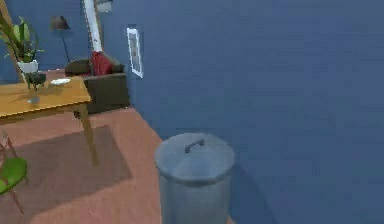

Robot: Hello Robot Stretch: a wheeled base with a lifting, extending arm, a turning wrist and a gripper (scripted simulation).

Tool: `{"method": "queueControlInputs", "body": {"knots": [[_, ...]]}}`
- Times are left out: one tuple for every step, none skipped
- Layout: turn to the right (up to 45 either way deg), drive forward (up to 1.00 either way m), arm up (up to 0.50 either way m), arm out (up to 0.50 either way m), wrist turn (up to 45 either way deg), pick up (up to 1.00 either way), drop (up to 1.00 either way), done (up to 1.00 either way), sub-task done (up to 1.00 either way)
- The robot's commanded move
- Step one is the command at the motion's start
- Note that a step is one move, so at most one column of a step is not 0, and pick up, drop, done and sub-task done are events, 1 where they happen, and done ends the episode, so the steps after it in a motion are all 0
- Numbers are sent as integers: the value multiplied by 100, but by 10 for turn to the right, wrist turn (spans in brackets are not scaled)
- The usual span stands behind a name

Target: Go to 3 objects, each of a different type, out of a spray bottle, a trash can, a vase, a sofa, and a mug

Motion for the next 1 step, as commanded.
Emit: {"method": "queueControlInputs", "body": {"knots": [[0,0,0,0,0,0,0,100,0]]}}
